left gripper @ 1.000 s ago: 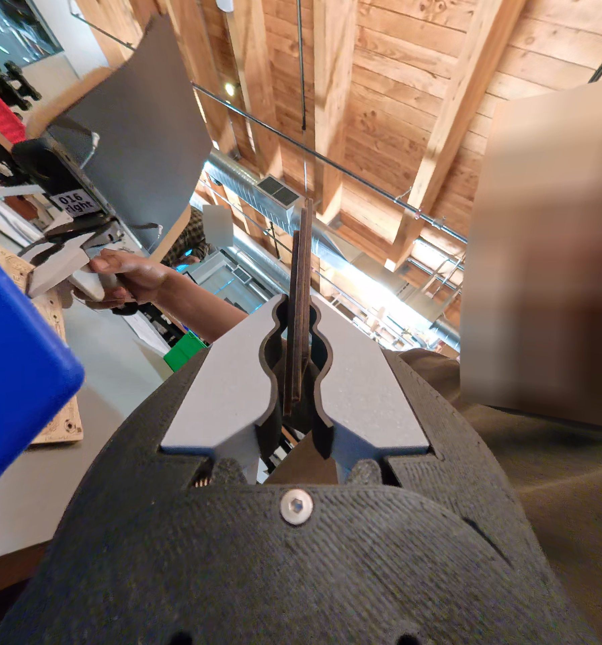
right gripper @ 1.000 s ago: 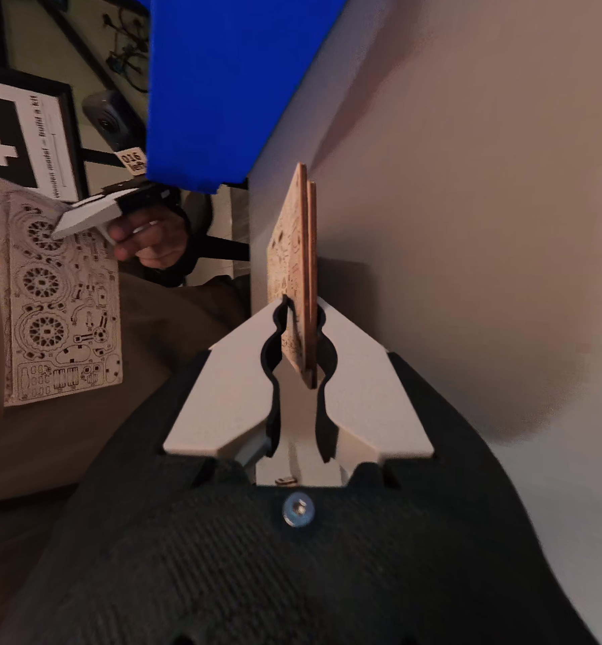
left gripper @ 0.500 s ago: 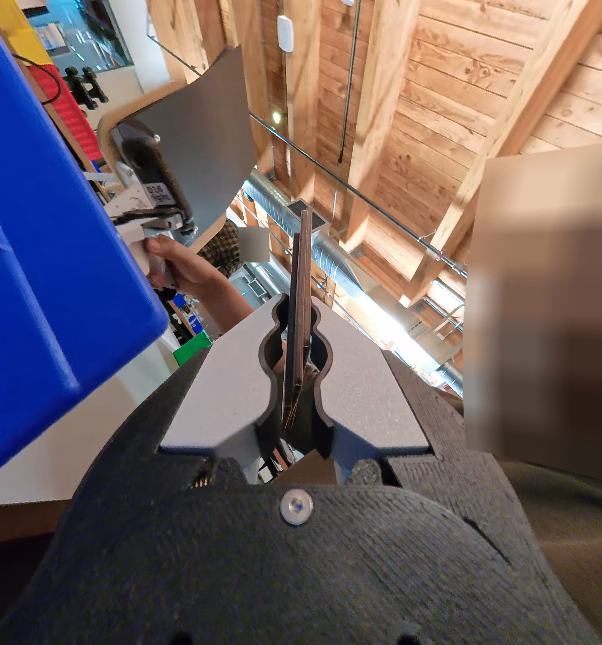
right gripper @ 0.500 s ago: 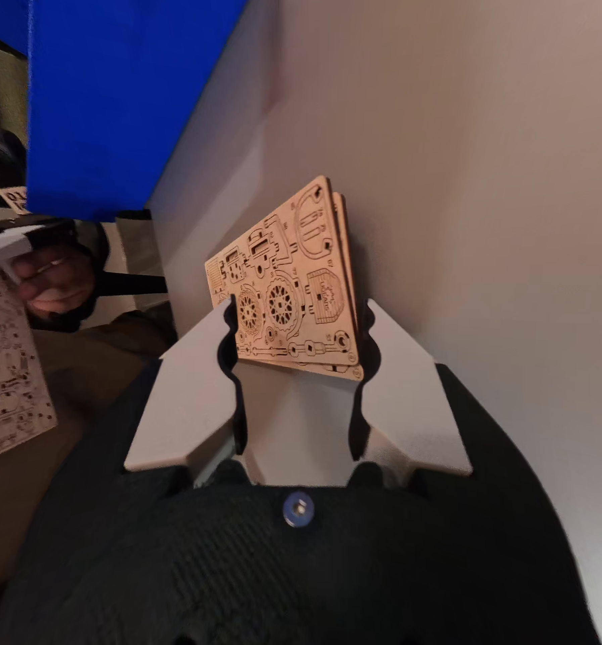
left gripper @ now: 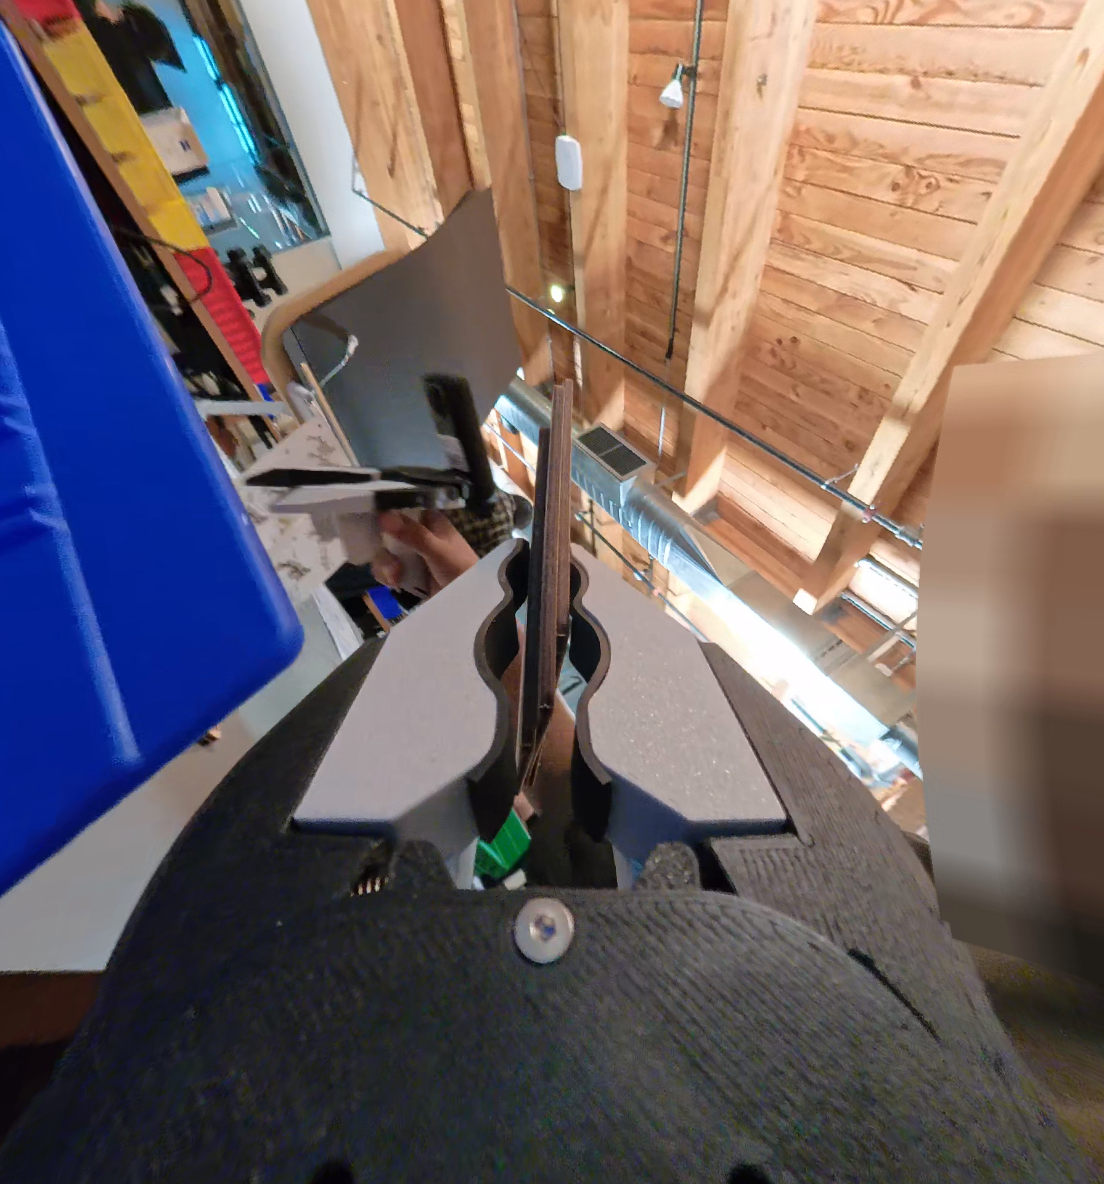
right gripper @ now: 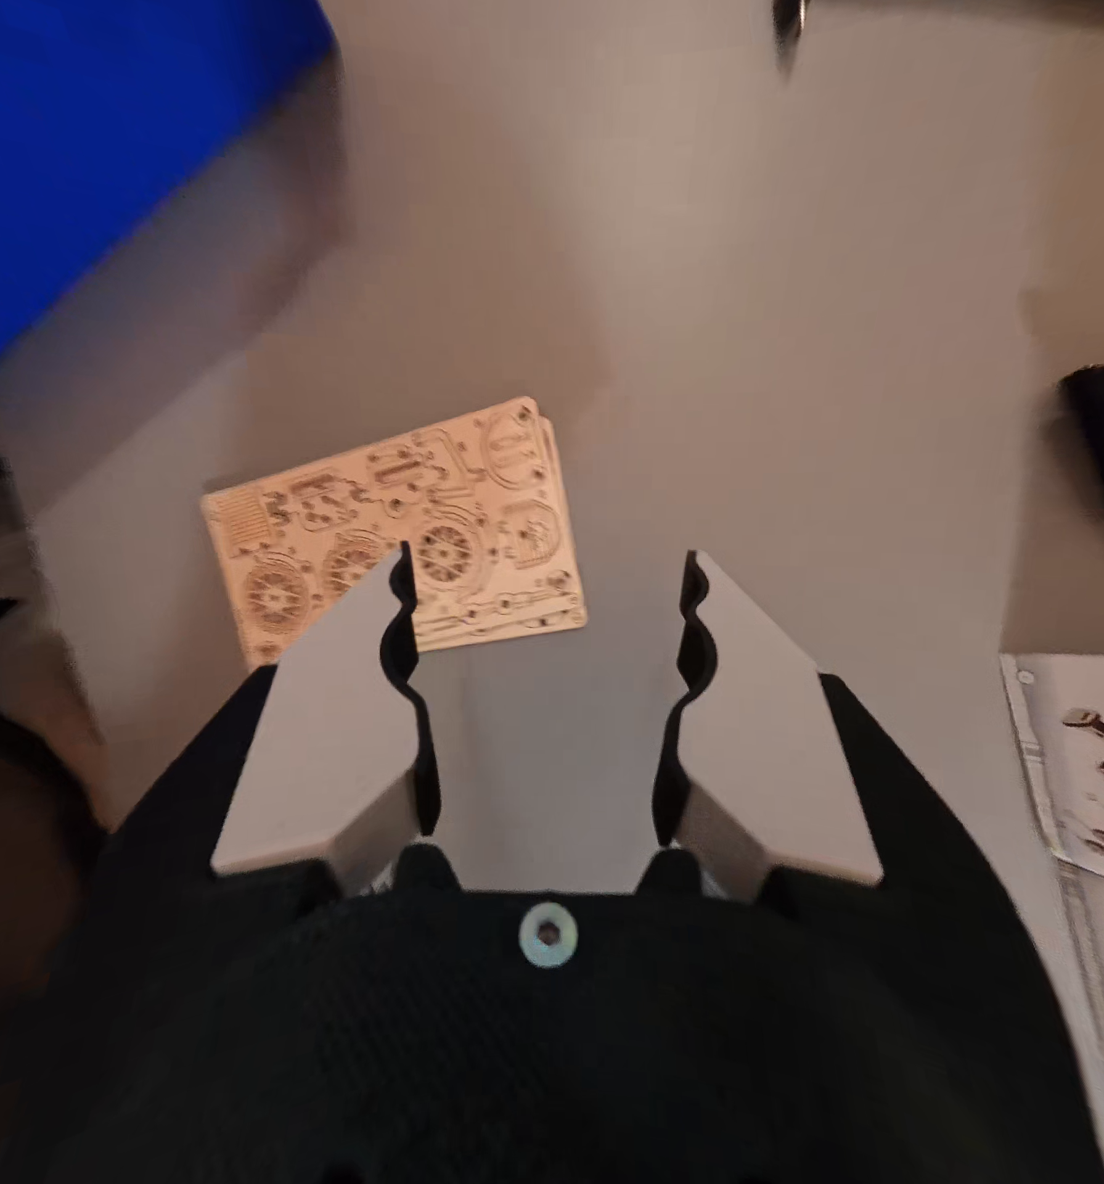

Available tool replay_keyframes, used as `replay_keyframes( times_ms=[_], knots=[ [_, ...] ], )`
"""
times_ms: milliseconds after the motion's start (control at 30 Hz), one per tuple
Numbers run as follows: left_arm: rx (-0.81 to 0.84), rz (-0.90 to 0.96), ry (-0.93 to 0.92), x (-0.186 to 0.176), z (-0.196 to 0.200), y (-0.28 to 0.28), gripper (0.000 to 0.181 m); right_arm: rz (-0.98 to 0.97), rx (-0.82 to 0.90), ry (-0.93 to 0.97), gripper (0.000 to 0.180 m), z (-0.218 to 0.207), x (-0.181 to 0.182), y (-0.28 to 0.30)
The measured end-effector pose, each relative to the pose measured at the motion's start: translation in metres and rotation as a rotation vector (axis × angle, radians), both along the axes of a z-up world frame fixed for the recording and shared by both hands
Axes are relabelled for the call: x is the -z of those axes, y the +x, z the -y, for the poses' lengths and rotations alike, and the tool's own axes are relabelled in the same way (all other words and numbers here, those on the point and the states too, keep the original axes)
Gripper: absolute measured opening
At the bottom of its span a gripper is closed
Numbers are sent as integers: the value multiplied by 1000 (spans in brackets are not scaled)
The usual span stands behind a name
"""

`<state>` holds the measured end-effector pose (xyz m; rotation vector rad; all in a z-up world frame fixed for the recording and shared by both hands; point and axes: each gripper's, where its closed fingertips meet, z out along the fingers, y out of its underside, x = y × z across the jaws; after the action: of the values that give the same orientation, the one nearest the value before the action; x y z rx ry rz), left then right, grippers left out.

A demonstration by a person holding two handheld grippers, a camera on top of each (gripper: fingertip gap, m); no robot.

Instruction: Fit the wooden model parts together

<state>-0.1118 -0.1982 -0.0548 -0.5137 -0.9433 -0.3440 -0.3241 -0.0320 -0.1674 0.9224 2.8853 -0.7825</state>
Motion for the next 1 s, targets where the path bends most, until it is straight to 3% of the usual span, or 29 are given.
replay_keyframes(
  times_ms=[233,433,667,833,1000],
  knots=[
    [-121,-21,-31,-17,18,-23,6,-119,-92,-346,80,30,-114,79],
    [-183,-69,-55,-40,15,-42,6,-298,-127,-515,78,29,-169,153],
    [-242,-149,33,-73,18,-54,6,-383,46,-649,87,6,-178,161],
    [-170,-244,50,-93,-13,-39,6,-173,111,-922,86,8,-188,177],
    [-84,-245,37,-86,-47,-32,6,-84,115,-984,83,3,-185,189]
  ],
)
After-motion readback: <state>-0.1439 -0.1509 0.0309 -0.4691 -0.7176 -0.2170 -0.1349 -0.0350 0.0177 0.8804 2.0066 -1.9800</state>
